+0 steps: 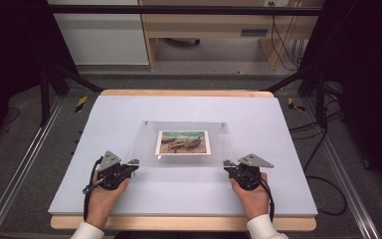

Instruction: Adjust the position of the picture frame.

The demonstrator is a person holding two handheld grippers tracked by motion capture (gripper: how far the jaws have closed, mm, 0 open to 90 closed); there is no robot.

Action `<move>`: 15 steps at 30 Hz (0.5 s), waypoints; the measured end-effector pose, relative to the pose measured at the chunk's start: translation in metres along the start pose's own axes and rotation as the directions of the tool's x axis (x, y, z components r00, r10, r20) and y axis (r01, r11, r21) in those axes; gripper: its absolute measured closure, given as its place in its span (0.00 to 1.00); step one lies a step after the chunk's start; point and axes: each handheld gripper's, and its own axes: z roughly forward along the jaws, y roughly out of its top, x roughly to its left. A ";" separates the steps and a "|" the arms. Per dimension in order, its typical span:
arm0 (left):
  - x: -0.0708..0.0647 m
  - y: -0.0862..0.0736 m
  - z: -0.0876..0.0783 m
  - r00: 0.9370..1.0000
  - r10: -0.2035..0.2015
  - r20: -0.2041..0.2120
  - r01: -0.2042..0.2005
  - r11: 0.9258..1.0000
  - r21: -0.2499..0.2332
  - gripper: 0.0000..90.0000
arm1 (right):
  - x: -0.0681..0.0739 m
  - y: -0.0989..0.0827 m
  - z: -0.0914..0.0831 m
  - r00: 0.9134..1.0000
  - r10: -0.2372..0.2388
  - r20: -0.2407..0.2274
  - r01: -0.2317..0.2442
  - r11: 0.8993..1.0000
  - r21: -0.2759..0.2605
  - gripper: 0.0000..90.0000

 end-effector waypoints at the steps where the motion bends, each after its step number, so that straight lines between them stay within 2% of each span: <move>1: 0.000 0.000 0.000 1.000 0.001 -0.003 -0.001 1.000 0.001 0.94 | 0.000 0.000 0.000 1.000 0.003 0.001 -0.003 1.000 0.003 0.94; 11: -0.002 -0.002 0.003 1.000 0.013 -0.023 -0.012 1.000 0.003 0.93 | 0.001 -0.002 0.001 1.000 -0.002 0.006 0.001 1.000 0.012 0.94; 12: -0.002 -0.003 0.003 0.999 0.025 -0.022 -0.025 1.000 0.010 0.93 | 0.001 -0.001 0.001 1.000 -0.002 0.006 0.001 1.000 0.012 0.94; 15: 0.000 -0.003 0.004 1.000 0.023 -0.014 -0.023 1.000 0.018 0.93 | 0.001 -0.002 0.001 1.000 -0.006 0.007 0.006 1.000 0.017 0.94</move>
